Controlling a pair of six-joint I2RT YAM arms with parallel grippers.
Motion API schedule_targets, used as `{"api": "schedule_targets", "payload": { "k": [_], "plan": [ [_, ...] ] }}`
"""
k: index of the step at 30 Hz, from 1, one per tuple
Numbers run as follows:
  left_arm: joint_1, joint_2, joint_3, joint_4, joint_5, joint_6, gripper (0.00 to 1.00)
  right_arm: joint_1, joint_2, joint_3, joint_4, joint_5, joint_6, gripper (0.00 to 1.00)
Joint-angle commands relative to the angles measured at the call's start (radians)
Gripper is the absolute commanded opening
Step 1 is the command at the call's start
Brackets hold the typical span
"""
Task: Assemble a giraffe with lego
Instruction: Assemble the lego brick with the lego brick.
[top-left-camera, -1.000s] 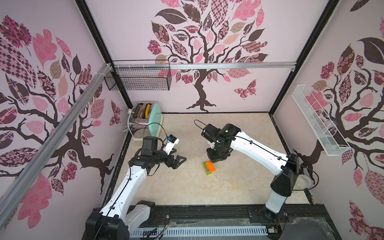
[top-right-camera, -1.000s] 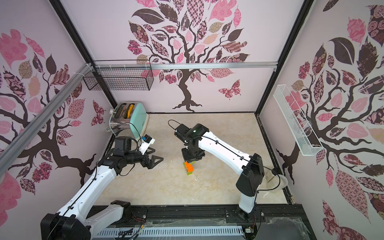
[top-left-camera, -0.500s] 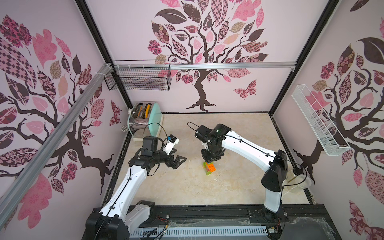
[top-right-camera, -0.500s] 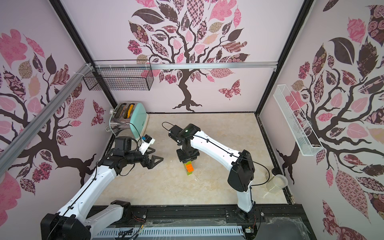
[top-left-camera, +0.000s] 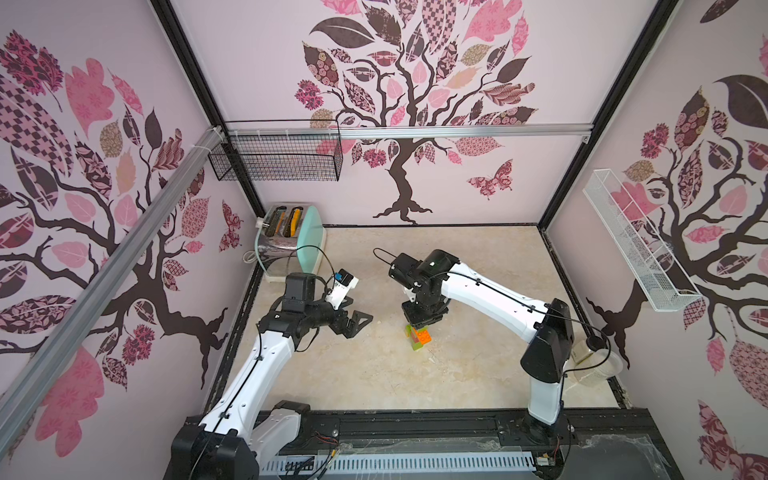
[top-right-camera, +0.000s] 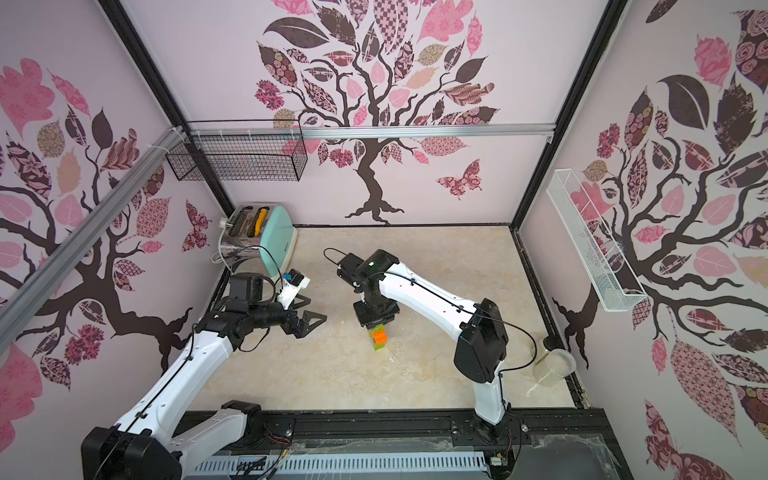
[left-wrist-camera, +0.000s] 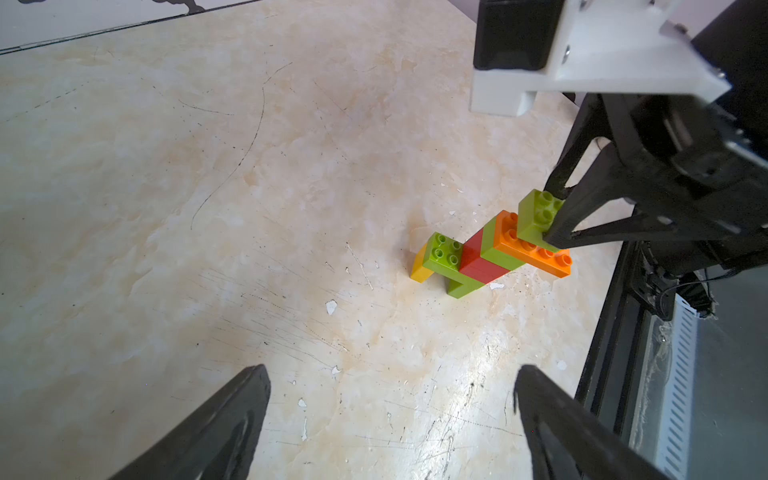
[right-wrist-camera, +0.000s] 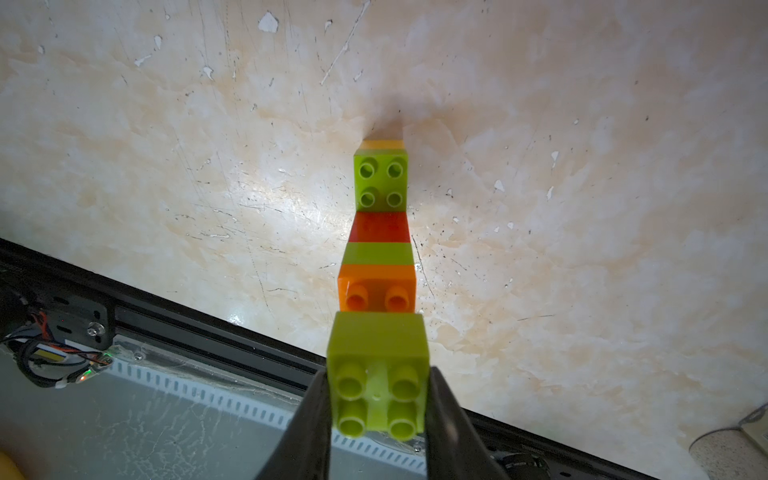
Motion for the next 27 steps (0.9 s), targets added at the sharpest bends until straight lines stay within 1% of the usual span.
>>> {"api": "schedule_targets", "payload": {
  "k": [1,16,22,27],
  "plan": [
    [0.005,-0.009,-0.003,-0.003,0.01,0.015,0.98,0.004,0.05,0.012,0.005,0.001,-0.01,0.1],
    [0.007,-0.009,-0.006,-0.002,0.011,0.015,0.98,0.002,0.086,0.008,0.007,0.009,-0.019,0.1],
    [0.007,-0.012,-0.006,-0.003,0.012,0.015,0.98,-0.002,0.106,0.049,-0.019,0.002,-0.023,0.1],
    [0.007,-0.012,-0.006,-0.002,0.013,0.017,0.98,-0.012,0.118,0.046,-0.028,-0.007,-0.028,0.09]
  ]
}}
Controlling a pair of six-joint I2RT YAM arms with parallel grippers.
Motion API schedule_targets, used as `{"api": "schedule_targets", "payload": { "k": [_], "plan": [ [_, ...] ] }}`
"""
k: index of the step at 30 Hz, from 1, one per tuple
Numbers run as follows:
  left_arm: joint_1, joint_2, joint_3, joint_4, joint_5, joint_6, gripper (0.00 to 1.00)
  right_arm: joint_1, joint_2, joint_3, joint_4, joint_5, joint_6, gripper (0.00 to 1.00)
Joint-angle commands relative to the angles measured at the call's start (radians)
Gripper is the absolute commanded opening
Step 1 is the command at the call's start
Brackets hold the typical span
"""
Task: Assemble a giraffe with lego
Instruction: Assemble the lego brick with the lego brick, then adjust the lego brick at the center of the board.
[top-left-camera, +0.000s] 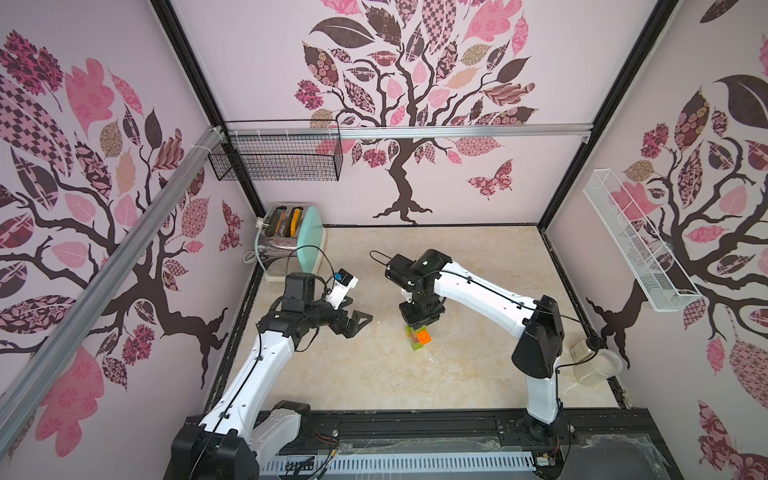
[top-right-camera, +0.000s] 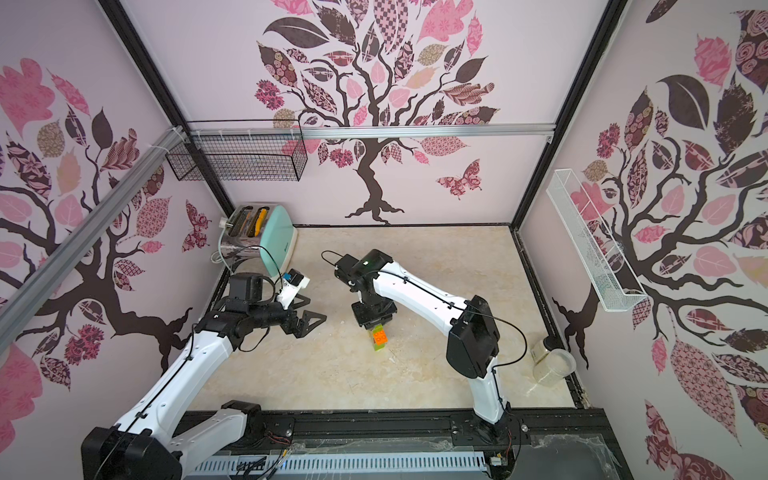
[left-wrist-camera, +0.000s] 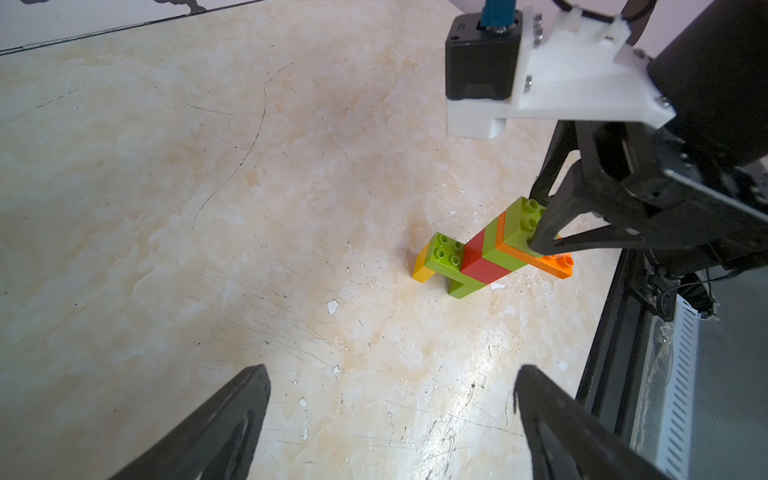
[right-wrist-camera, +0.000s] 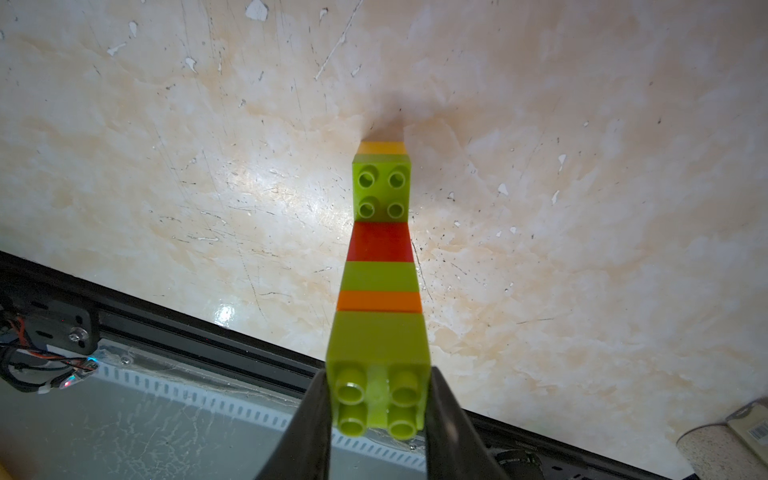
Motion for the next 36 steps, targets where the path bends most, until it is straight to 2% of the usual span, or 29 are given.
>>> {"api": "schedule_targets", "payload": {
  "k": [1,8,9,11,16,23,26,27,30,32,33,36],
  "plan": [
    [0.004,-0.013,-0.006,-0.001,0.013,0.016,0.98,-0.006,0.058,-0.007,0.001,-0.006,-0.01,0.09],
    [0.005,-0.014,-0.008,-0.001,0.015,0.016,0.98,-0.017,0.093,-0.109,0.045,-0.002,-0.018,0.11],
    [0.004,-0.014,-0.008,-0.001,0.015,0.016,0.98,-0.018,0.098,-0.102,0.037,0.012,-0.02,0.16],
    [0.004,-0.015,-0.009,-0.002,0.015,0.016,0.98,-0.018,0.098,-0.073,0.017,0.033,-0.031,0.31],
    [0.005,-0.016,-0.008,-0.001,0.016,0.016,0.98,-0.085,0.051,0.011,-0.012,0.046,-0.071,0.54],
    [0.005,-0.016,0.0,-0.008,-0.005,0.016,0.98,-0.221,-0.018,0.008,-0.007,0.052,-0.129,0.61],
    [0.004,-0.008,0.016,0.004,-0.077,-0.004,0.98,-0.273,-0.098,-0.016,0.037,0.024,-0.169,0.66],
    [0.005,-0.004,0.021,0.02,-0.135,-0.018,0.98,-0.293,-0.133,-0.043,0.072,0.024,-0.184,0.68],
    [0.004,0.024,-0.019,0.157,-0.29,-0.037,0.98,-0.362,-0.284,-0.247,0.29,0.118,-0.206,0.78],
    [0.004,0.057,-0.094,0.304,-0.356,0.012,0.98,-0.393,-0.428,-0.506,0.555,0.211,-0.25,0.87],
    [0.004,0.076,-0.147,0.409,-0.377,0.032,0.98,-0.397,-0.511,-0.661,0.729,0.28,-0.282,0.99],
    [0.01,0.174,-0.287,0.755,-0.477,0.013,0.98,-0.401,-0.718,-1.075,1.251,0.41,-0.456,0.99]
  ]
}}
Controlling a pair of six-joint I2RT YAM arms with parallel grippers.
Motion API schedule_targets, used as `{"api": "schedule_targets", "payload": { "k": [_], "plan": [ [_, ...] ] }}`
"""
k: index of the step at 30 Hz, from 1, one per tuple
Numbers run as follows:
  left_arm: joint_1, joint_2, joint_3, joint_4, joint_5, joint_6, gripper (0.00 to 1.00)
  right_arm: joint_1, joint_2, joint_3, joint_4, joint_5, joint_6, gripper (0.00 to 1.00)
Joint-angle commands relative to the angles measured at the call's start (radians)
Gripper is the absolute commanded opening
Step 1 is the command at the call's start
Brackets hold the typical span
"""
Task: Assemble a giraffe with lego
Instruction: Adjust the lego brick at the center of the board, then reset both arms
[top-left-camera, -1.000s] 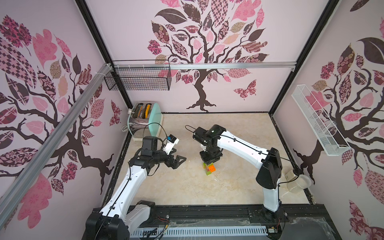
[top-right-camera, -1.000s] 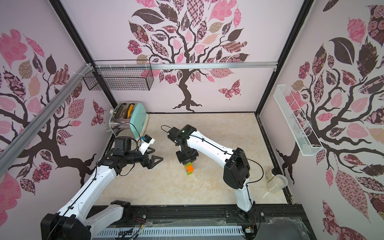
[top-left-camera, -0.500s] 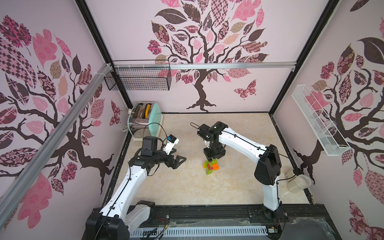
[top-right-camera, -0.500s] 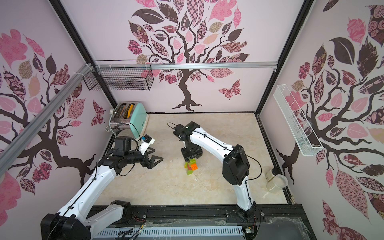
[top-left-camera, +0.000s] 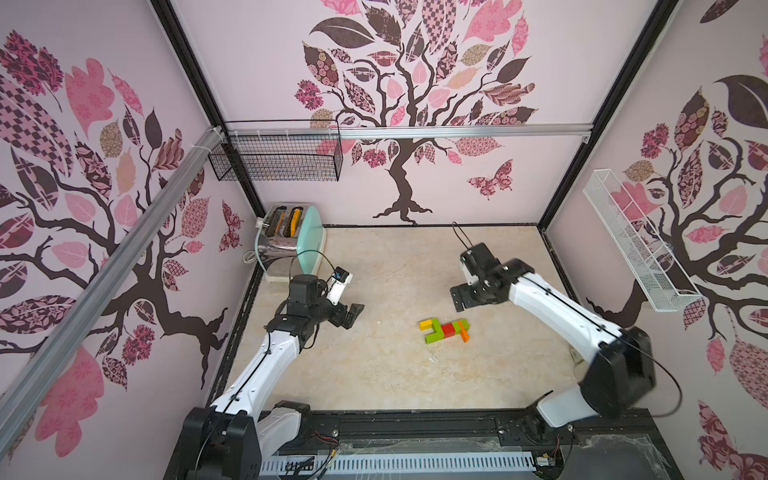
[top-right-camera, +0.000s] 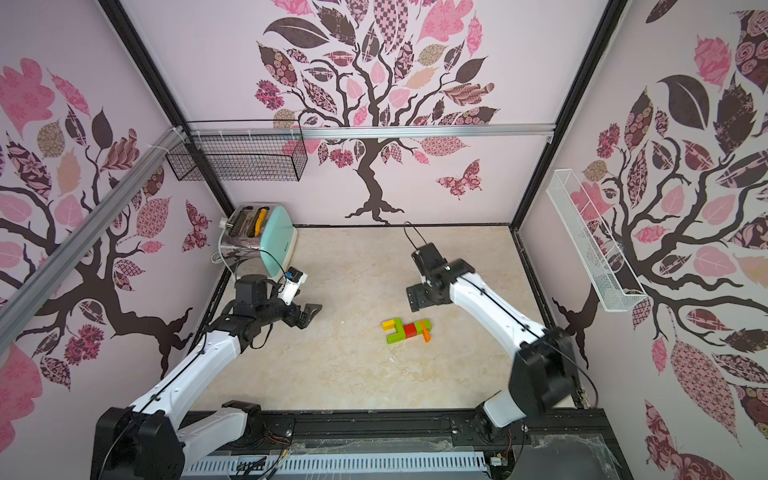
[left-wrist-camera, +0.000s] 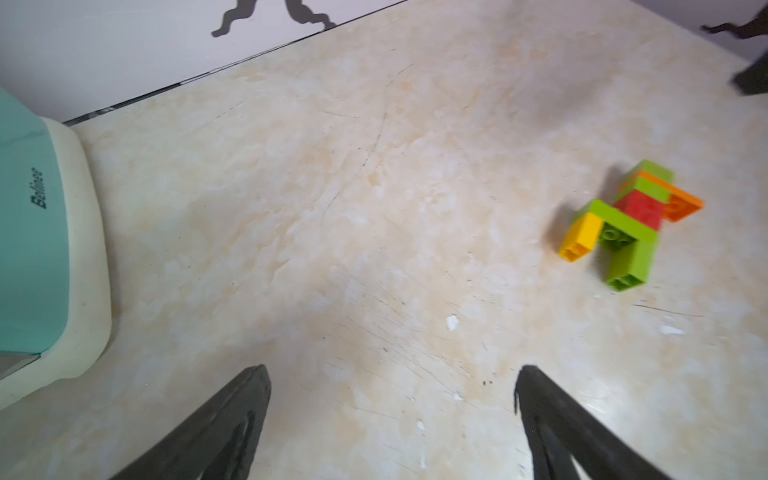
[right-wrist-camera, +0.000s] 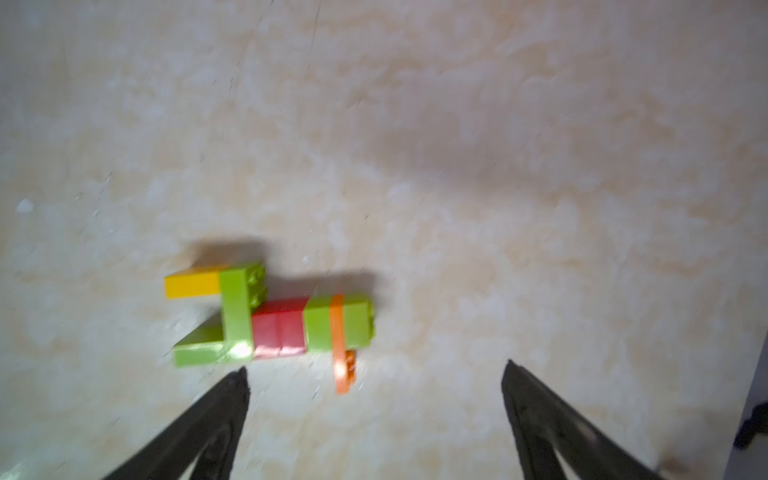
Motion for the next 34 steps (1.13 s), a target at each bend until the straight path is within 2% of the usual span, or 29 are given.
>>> {"api": "schedule_targets", "payload": {
  "k": [1,4,5,6,8,9,11,13,14,15,16,17,19,21,23,25,34],
  "plan": [
    [0.018,0.117,-0.13,0.43,-0.153,0.007,0.98,-0.011,-0.158,-0.362,0.721,0.215,-0.185,0.99],
    [0.037,0.225,-0.196,0.7,-0.225,-0.062,0.98,-0.095,-0.206,-0.579,1.054,0.185,-0.203,0.99],
    [0.04,0.223,-0.193,0.708,-0.246,-0.073,0.98,-0.117,-0.2,-0.603,1.103,0.211,-0.191,0.99],
    [0.049,0.234,-0.209,0.79,-0.26,-0.086,0.98,-0.143,-0.186,-0.623,1.151,0.217,-0.194,0.99],
    [0.053,0.281,-0.183,0.787,-0.322,-0.111,0.98,-0.192,-0.131,-0.654,1.268,0.178,-0.243,0.99],
    [0.057,0.321,-0.191,0.871,-0.367,-0.14,0.98,-0.224,-0.096,-0.662,1.33,0.153,-0.246,0.99],
    [0.103,0.304,-0.191,0.835,-0.388,-0.205,0.98,-0.302,-0.023,-0.684,1.453,0.028,-0.217,0.99],
    [0.17,0.383,-0.259,1.023,-0.396,-0.3,0.98,-0.359,0.058,-0.697,1.582,-0.013,-0.14,0.99],
    [0.188,0.45,-0.296,1.206,-0.4,-0.324,0.98,-0.377,0.097,-0.695,1.606,-0.031,-0.122,0.99],
    [0.191,0.444,-0.304,1.238,-0.406,-0.33,0.98,-0.392,0.156,-0.702,1.675,-0.039,-0.11,0.99],
    [0.19,0.388,-0.272,1.08,-0.4,-0.325,0.98,-0.402,0.22,-0.708,1.767,-0.036,-0.103,0.99],
    [0.19,0.393,-0.25,1.02,-0.409,-0.328,0.98,-0.404,0.235,-0.707,1.793,-0.025,-0.102,0.99],
    [0.196,0.427,-0.235,1.06,-0.421,-0.339,0.98,-0.407,0.18,-0.661,1.606,-0.006,-0.072,0.99],
    [0.196,0.404,-0.228,0.999,-0.424,-0.341,0.98,-0.42,0.198,-0.669,1.656,-0.007,-0.065,0.99],
    [0.195,0.425,-0.236,1.062,-0.427,-0.343,0.98,-0.421,0.183,-0.655,1.601,-0.011,-0.06,0.99],
    [0.196,0.4,-0.228,0.996,-0.422,-0.342,0.98,-0.42,0.192,-0.662,1.629,-0.007,-0.063,0.99],
    [0.195,0.403,-0.249,1.038,-0.416,-0.337,0.98,-0.42,0.185,-0.661,1.619,-0.009,-0.062,0.99]
  ]
}}
